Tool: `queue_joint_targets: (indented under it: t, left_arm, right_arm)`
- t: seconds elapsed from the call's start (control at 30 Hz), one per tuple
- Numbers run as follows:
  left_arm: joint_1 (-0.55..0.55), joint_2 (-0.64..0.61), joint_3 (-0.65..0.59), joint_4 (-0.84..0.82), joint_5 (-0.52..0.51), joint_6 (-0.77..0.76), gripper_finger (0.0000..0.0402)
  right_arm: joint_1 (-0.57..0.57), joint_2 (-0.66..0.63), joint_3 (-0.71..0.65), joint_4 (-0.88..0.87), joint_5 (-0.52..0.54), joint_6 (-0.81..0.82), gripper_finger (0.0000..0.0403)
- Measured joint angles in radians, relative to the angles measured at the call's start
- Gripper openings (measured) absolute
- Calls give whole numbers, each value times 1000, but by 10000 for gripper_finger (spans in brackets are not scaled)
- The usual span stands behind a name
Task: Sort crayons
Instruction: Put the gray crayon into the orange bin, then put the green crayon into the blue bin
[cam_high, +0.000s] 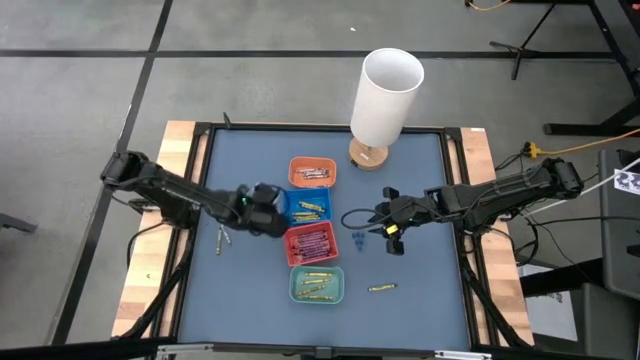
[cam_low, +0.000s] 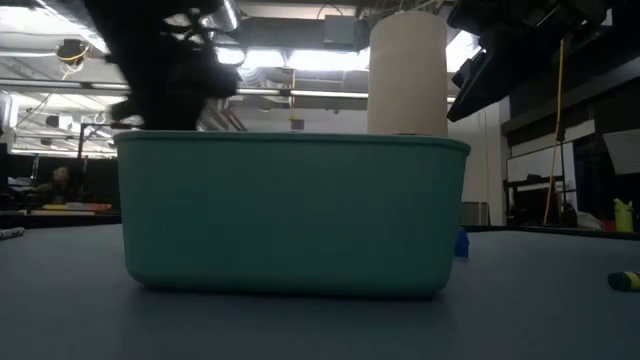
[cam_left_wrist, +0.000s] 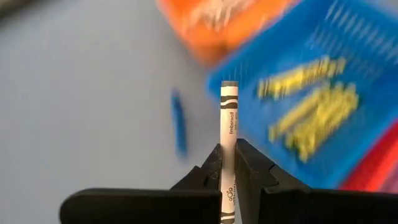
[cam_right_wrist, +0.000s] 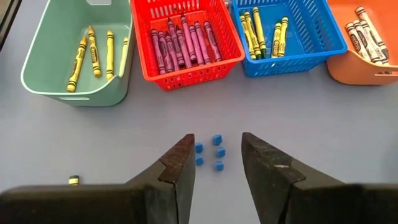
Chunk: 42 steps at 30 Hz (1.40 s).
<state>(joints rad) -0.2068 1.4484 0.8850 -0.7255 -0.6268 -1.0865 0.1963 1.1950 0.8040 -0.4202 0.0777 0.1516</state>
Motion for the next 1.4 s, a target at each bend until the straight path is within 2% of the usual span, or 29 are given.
queue_joint_targets:
  t: [0.1,0.2,0.37,0.53,0.73,1.07,1.4]
  left_arm:
    - [62,3,0,166,-72,221,7]
    - [127,24,1,376,-68,505,7]
    - [230,75,2,672,58,865,7]
    - [318,141,3,768,182,1068,7]
    - [393,217,3,794,192,1167,7]
    - [458,236,3,797,195,1142,11]
    - [462,236,3,797,207,1140,82]
  right_arm:
    - [0,0,0,0,0,0,129]
    - [1,0,0,1,0,6,129]
    - [1,0,0,1,-27,39,129]
    - [1,0,0,2,-69,59,129]
    - [1,0,0,4,-72,61,129]
    - [10,3,0,2,-108,161,129]
    - [188,107,0,1,-112,194,129]
